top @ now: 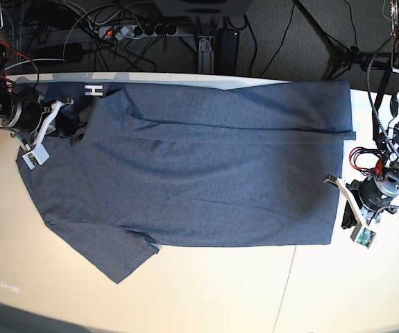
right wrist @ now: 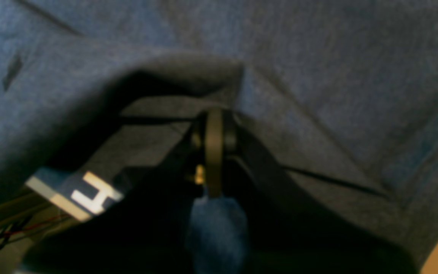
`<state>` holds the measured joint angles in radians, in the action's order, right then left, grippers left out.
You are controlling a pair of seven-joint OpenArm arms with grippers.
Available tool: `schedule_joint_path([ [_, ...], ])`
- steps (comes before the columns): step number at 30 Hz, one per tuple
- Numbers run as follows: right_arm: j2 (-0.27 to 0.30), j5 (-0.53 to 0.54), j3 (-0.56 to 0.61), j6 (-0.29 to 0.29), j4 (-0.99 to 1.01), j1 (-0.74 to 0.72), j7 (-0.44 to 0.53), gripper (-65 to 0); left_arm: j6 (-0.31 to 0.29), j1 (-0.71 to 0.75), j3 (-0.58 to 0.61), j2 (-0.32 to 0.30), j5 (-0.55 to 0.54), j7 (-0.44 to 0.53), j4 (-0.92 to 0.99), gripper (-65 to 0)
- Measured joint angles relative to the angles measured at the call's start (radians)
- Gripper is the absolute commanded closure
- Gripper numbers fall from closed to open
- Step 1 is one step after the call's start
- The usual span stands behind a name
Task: Fold the T-shirt properly
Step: 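Release the left gripper and move it to the hem corner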
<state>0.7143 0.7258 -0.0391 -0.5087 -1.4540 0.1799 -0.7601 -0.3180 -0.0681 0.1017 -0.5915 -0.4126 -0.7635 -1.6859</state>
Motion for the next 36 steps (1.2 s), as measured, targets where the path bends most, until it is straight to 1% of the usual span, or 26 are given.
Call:
schedule_joint_path([
  [3, -0.001, 0.000, 0.000, 0.000, 0.000, 0.000, 0.005, 0.0, -0.025, -0.063, 0.000, 0.027, -0.002, 0.077, 0.126, 0.0],
  [5, -0.003, 0.000, 0.000, 0.000, 0.000, 0.000, 0.009, 0.0, -0.036, -0.124, -0.001, 0.047, -0.015, 0.104, 0.240, 0.0],
  [8, -0.005, 0.000, -0.001, 0.000, 0.000, 0.000, 0.010, 0.0, -0.102, -0.220, -0.002, 0.076, -0.082, 0.121, 0.420, 0.0],
  [9, -0.005, 0.000, -0.001, 0.000, -0.001, 0.000, 0.009, 0.0, -0.126, -0.250, -0.002, 0.082, -0.100, 0.121, 0.475, -2.5],
  [11, -0.005, 0.000, -0.001, 0.000, -0.001, 0.000, 0.008, 0.0, -0.175, -0.299, -0.002, 0.087, -0.152, 0.118, 0.579, -12.9],
  [12, -0.005, 0.000, -0.001, 0.000, -0.001, 0.000, 0.008, 0.0, -0.192, -0.318, -0.002, 0.087, -0.179, 0.118, 0.623, -18.1],
  [14, -0.005, 0.000, -0.001, 0.000, -0.001, 0.000, 0.008, 0.0, -0.204, -0.349, -0.002, 0.087, -0.225, 0.107, 0.699, -29.0],
  [15, -0.005, 0.000, -0.001, 0.000, -0.001, 0.000, 0.008, 0.0, -0.207, -0.359, -0.002, 0.087, -0.246, 0.106, 0.730, -33.3],
  [16, -0.005, -0.001, -0.001, 0.000, -0.001, 0.000, 0.008, 0.0, -0.207, -0.367, -0.002, 0.087, -0.261, 0.106, 0.760, -35.9],
  [20, -0.005, 0.000, -0.001, 0.000, -0.001, 0.000, 0.008, 0.0, -0.208, -0.379, -0.002, 0.087, -0.259, 0.129, 0.875, -36.2],
  [24, -0.005, -0.001, -0.001, 0.000, -0.001, 0.000, 0.012, 0.0, -0.209, -0.395, -0.004, 0.087, -0.302, 0.171, 0.972, -36.2],
  [25, -0.005, 0.000, -0.001, 0.000, -0.001, 0.000, 0.016, 0.0, -0.213, -0.405, -0.004, 0.087, -0.311, 0.170, 0.988, -36.2],
  [27, -0.005, 0.000, -0.001, 0.000, -0.001, 0.000, 0.017, 0.0, -0.238, -0.418, -0.004, 0.087, -0.335, 0.163, 1.012, -36.2],
  [29, -0.005, 0.000, -0.001, 0.000, -0.001, 0.000, 0.016, 0.0, -0.238, -0.422, -0.004, 0.087, -0.377, 0.147, 1.024, -36.2],
  [31, -0.005, -0.001, -0.001, 0.000, -0.001, 0.000, 0.016, 0.0, -0.240, -0.423, -0.005, 0.089, -0.390, 0.128, 1.025, -36.2],
  [36, -0.005, -0.001, -0.001, 0.000, -0.001, 0.000, 0.016, 0.0, -0.253, -0.426, -0.009, 0.125, -0.402, 0.102, 1.024, -36.2],
])
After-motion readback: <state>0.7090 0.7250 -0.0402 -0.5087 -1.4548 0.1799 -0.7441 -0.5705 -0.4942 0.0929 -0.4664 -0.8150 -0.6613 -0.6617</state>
